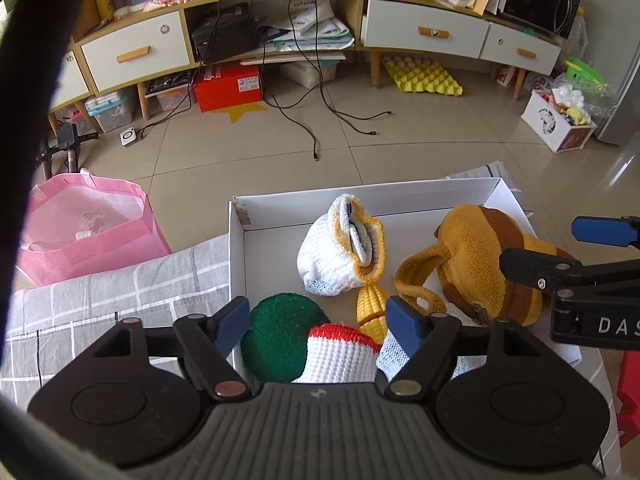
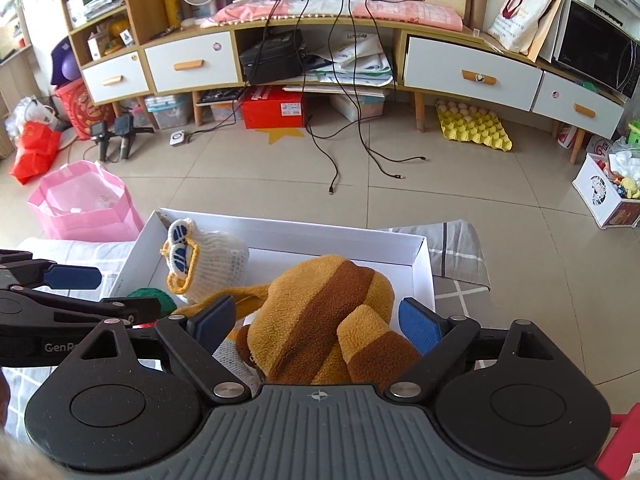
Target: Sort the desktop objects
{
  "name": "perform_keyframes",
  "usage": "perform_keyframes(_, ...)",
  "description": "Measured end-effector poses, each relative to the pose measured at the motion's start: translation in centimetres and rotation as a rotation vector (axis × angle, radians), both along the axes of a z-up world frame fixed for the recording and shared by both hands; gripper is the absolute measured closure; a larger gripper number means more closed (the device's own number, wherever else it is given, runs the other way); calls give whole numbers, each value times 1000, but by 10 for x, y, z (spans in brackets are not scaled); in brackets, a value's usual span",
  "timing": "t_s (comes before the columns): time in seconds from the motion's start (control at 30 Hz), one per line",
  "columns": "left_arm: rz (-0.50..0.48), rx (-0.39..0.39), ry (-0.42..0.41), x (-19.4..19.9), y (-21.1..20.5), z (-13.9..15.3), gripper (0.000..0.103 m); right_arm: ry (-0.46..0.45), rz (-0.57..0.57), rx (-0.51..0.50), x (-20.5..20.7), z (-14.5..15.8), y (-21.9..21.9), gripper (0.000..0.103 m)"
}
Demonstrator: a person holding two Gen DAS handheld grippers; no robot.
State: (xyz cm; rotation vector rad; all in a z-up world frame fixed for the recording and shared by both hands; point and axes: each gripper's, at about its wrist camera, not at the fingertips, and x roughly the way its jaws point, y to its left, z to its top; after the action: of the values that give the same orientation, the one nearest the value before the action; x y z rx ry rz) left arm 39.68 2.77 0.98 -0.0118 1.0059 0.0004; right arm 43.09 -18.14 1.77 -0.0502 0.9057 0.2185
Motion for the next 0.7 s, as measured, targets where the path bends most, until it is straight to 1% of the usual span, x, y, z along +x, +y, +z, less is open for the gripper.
perform_keyframes(0.03, 4, 4, -15, -5, 0, 3, 8, -3, -2, 5, -3, 3, -1, 11)
perform_keyframes(0.1, 13, 12, -56, -16, 0, 11, 1, -7, -12, 29, -7, 11, -5, 5)
perform_keyframes(0.13, 15, 7, -72, -21, 1, 15, 1, -12, -18, 43, -10, 16, -7, 0)
perform_keyframes(0.27, 13, -81, -73, -41, 8, 23, 1, -18, -52, 80, -29, 36, -19, 1)
perform_keyframes(0.33, 9, -94, -64, -52, 9, 25, 1, -24, -66, 106, -43, 46, -24, 1)
perform_keyframes(0.4, -1, -54, -79, -66, 7, 28, 1, -23, -76, 121, -63, 57, -29, 1)
perform_keyframes(0.5, -7, 66, -146, -94, -2, 39, 1, -43, -70, 97, -95, 71, -29, 1)
perform_keyframes(0.57, -20, 112, -198, -114, -9, 47, 1, -67, -63, 87, -120, 77, -29, 1)
perform_keyframes(0.6, -27, 128, -207, -122, -13, 49, 1, -74, -56, 87, -133, 78, -28, 1)
perform_keyframes(0.7, -84, 157, -181, -138, -26, 51, 1, -81, -49, 110, -163, 77, -31, 1)
